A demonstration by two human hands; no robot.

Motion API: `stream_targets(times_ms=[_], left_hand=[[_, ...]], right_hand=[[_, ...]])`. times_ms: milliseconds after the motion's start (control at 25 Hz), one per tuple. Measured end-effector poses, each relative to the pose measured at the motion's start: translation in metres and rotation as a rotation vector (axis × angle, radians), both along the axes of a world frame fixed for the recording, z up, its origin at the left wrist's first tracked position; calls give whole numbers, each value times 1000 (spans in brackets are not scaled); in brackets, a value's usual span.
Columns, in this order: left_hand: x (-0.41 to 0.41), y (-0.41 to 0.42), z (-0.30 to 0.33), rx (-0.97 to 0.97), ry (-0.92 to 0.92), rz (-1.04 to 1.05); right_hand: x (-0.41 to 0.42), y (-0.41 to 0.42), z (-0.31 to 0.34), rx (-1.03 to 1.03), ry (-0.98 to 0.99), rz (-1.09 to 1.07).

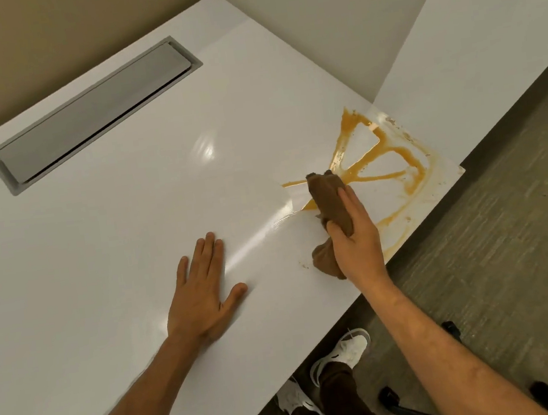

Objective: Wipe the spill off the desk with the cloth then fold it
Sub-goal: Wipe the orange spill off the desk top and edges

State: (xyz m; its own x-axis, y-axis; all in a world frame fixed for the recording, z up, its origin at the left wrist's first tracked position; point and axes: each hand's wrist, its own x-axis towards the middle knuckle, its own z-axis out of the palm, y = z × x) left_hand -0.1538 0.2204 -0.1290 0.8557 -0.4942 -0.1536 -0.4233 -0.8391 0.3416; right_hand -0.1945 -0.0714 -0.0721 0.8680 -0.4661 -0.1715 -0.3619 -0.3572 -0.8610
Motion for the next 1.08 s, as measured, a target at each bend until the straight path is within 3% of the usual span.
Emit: stream_targets(times_ms=[80, 160, 400, 640, 760, 920, 1080], left_hand=[[0, 0, -2, 17, 7, -2], [-1, 1, -4, 35, -1, 0], [1, 0, -7, 28, -5, 5], [3, 0, -3, 41, 14, 2], [2, 0, -3, 30, 26, 3], [2, 2, -4, 17, 19, -5], [0, 0, -2, 17, 16, -6]], right_hand=[[0, 8, -18, -443, 269, 200], [1, 19, -29, -597, 310, 228], [67, 17, -39, -556, 266, 96], [123, -8, -38, -375, 61, 479], [104, -3, -38, -354, 12, 633], [35, 16, -44, -552, -51, 832], [-45, 42, -55, -686, -33, 784]])
